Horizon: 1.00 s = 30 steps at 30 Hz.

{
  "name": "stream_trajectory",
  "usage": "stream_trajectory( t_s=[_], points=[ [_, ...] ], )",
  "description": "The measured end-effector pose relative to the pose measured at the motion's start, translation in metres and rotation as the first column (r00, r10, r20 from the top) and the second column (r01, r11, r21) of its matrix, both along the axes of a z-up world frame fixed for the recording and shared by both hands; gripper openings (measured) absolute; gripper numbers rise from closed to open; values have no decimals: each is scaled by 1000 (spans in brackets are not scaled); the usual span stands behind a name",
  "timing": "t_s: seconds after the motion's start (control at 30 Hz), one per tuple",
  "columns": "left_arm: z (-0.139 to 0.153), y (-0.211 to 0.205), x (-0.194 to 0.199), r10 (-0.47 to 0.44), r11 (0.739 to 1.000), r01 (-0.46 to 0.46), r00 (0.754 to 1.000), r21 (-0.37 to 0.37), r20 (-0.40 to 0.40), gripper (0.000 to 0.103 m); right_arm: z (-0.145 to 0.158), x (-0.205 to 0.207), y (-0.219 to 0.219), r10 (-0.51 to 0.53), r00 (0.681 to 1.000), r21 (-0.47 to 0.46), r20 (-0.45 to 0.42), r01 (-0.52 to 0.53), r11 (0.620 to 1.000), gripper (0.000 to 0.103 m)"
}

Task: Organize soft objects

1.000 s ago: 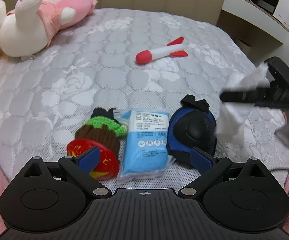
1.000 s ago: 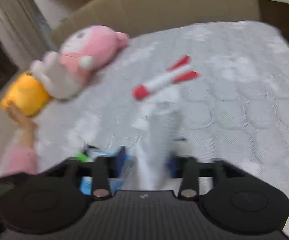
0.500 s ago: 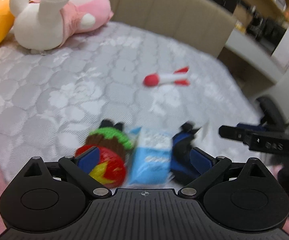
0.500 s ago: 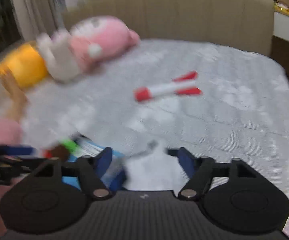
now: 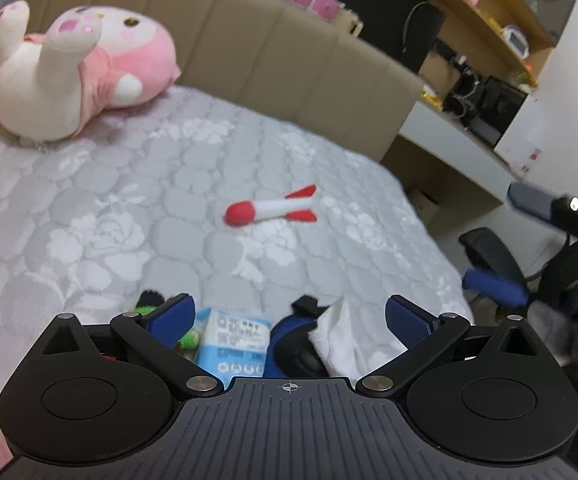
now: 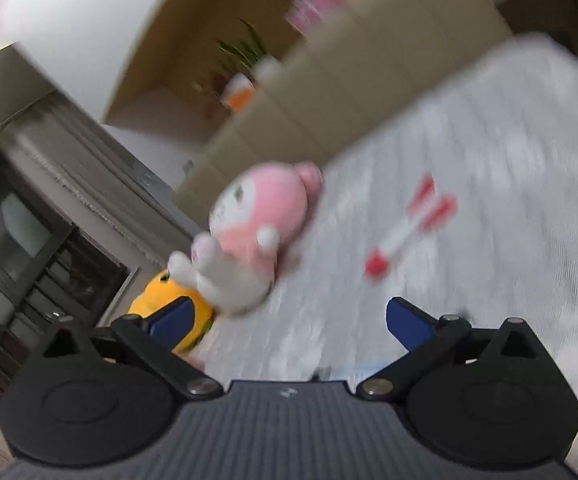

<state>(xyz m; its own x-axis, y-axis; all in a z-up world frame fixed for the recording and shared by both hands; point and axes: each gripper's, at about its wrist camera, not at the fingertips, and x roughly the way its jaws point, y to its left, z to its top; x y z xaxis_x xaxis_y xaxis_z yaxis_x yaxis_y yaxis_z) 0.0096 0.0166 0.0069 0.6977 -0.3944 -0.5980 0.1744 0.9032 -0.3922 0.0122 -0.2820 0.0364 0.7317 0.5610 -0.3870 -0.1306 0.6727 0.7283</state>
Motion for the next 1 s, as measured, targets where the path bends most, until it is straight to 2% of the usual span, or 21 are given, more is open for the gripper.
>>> stream_trajectory(
  t_s=[0.03, 0.1, 0.13, 0.2, 0.27, 0.33, 0.43, 0.5, 0.57, 0.63, 0.7, 0.8, 0.87, 0.9, 1.0],
  points=[
    [-3, -2, 1, 2, 1000, -2, 1000, 25, -19, 103, -10, -3, 0, -38, 999, -22, -17, 38, 999, 103],
    [-9, -5, 1, -1, 997, 4, 999, 74, -44, 103, -23, -13, 9, -116, 993, -196, -9, 112, 974, 103],
    [-12, -4, -1, -8, 996, 12, 999, 86, -48, 103, -29, -18, 18, -131, 991, -286, -3, 124, 950, 103],
    [-19, -2, -3, -9, 995, 15, 998, 97, -63, 103, -42, -29, 35, -157, 988, -455, 14, 146, 878, 103],
    [-25, 0, -4, -4, 995, 13, 997, 101, -81, 103, -55, -37, 47, -136, 991, -527, 8, 120, 842, 103],
    [-27, -1, -9, 5, 991, 5, 997, 134, -72, 103, -66, -36, 51, -147, 989, -539, -26, 110, 835, 103],
    [-26, -4, -19, 19, 978, -12, 999, 208, -33, 103, -75, -31, 51, -163, 983, -493, -79, 104, 864, 103],
    [-25, -7, -25, 28, 966, -25, 1000, 256, -7, 103, -72, -39, 52, -175, 983, -479, -60, 125, 869, 103],
    [-25, -10, -32, 35, 952, -39, 999, 303, 20, 103, -69, -58, 57, -180, 984, -476, 0, 159, 865, 103],
    [-24, -12, -38, 40, 936, -54, 998, 348, 47, 103, -68, -68, 68, -167, 985, -501, 52, 170, 849, 103],
    [-24, -15, -45, 45, 916, -69, 997, 394, 68, 103, -69, -77, 78, -148, 987, -539, 62, 158, 828, 103],
    [-27, -18, -52, 76, 883, -79, 997, 462, 27, 103, -72, -87, 91, -144, 988, -596, 57, 149, 789, 103],
    [-30, -17, -54, 106, 868, -88, 994, 489, -9, 103, -75, -86, 97, -138, 990, -623, 2, 109, 775, 103],
    [-31, -16, -55, 119, 862, -91, 993, 498, -25, 103, -76, -85, 99, -136, 990, -631, -23, 91, 770, 103],
    [-32, -6, -61, 133, 878, -98, 990, 469, -42, 103, -74, -91, 106, -124, 992, -659, -9, 87, 747, 103]
  ],
)
